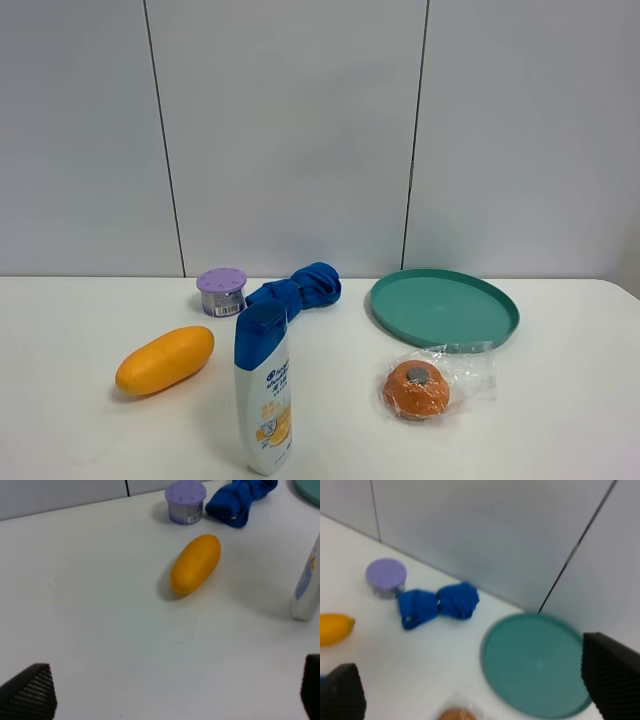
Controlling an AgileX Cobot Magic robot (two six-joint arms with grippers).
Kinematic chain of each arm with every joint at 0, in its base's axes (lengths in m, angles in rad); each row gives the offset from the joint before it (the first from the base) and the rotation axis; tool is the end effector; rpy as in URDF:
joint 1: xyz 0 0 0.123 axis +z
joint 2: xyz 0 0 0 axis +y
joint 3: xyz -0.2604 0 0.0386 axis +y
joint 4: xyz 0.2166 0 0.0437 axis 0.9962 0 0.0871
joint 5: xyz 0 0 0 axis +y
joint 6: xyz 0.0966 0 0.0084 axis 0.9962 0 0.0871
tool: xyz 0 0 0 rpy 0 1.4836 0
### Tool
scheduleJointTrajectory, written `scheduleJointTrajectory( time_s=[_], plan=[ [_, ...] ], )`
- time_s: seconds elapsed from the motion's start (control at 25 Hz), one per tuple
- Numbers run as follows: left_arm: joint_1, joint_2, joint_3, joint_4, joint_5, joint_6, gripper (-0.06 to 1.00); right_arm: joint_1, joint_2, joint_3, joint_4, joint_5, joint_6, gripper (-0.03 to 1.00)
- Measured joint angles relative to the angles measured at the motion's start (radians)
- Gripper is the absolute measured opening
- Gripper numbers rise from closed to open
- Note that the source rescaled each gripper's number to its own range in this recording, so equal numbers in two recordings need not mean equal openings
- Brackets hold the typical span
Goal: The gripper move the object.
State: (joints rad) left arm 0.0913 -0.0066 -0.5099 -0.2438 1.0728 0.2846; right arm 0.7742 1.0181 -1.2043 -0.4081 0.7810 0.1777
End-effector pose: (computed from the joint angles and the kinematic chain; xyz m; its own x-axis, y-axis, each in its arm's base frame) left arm -0.0069 -0.0213 0.2630 -0.4162 0.1244 -0.9007 0.1718 0.9835 0.0565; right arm 0.1506 0.1093 0.4062 -0.2591 -0.4144 -0.8724 -0.5276 0.8173 -0.2316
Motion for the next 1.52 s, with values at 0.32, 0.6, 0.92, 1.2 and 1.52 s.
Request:
scheduleJointTrajectory(
  time_s=[0.32,0.6,0.92,1.2,1.52],
  plan=[
    [0.000,0.000,0.000,0.000,0.000,0.000,1.00,-0.086,-0.283,0.276,0.109,0.056,0.062,0.73],
    [0.000,0.000,0.000,0.000,0.000,0.000,1.00,-0.420,-0.454,0.436,0.192,0.065,0.035,0.73],
    [0.000,0.000,0.000,0.000,0.000,0.000,1.00,-0.675,-0.673,0.619,0.347,0.145,-0.063,0.73],
    [0.000,0.000,0.000,0.000,0.000,0.000,1.00,-0.798,-0.882,0.675,0.375,0.217,-0.122,0.73],
    [0.000,0.000,0.000,0.000,0.000,0.000,1.00,-0.805,-1.021,0.689,0.396,0.268,-0.125,0.73]
  ],
)
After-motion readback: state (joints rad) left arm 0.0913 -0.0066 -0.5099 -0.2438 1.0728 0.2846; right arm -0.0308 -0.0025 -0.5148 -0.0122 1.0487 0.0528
